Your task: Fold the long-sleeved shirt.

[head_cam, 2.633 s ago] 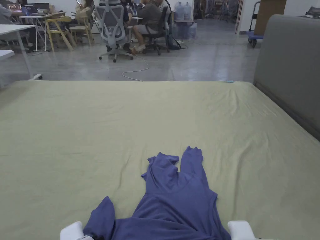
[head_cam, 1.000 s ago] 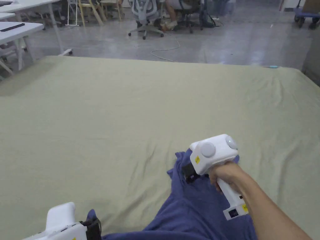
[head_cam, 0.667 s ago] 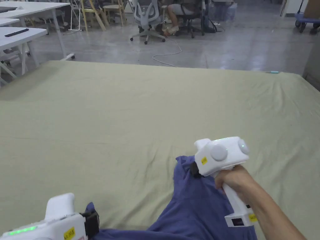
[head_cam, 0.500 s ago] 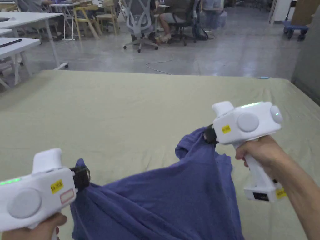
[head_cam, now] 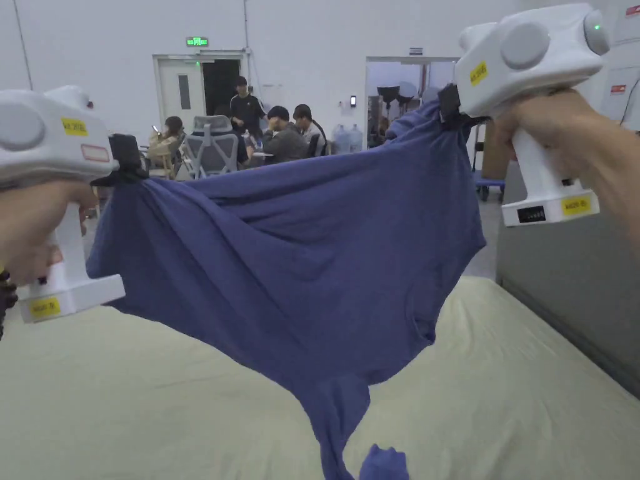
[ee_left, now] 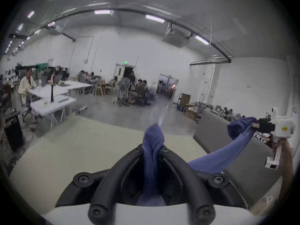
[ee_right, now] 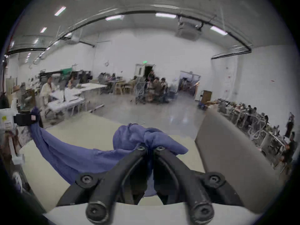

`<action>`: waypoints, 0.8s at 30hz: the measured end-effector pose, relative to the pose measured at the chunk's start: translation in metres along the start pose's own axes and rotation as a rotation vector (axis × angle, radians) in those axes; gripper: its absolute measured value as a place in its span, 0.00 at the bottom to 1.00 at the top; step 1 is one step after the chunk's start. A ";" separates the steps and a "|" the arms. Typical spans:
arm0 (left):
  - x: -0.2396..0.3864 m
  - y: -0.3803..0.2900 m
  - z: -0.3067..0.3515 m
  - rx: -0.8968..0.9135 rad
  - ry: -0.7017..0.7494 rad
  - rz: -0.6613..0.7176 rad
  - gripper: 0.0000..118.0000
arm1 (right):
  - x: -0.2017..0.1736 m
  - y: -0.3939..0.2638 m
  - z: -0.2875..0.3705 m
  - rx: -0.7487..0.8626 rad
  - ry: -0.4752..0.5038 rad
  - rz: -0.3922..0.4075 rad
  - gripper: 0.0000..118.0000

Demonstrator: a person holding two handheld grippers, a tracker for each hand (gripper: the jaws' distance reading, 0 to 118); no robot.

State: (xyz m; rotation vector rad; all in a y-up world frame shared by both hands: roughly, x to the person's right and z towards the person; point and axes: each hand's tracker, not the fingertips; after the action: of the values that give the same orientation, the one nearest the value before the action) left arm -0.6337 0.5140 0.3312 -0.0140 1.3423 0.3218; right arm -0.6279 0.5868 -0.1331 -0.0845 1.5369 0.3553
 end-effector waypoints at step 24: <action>-0.019 -0.273 -0.102 -0.408 0.090 0.036 0.08 | -0.009 -0.332 -0.121 -0.437 0.042 -0.276 0.00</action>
State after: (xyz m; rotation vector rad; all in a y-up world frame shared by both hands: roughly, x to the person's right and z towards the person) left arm -0.6702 0.2295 0.2777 -0.3490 1.3469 0.6278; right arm -0.6519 0.2379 -0.1848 -0.6433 1.4439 0.4641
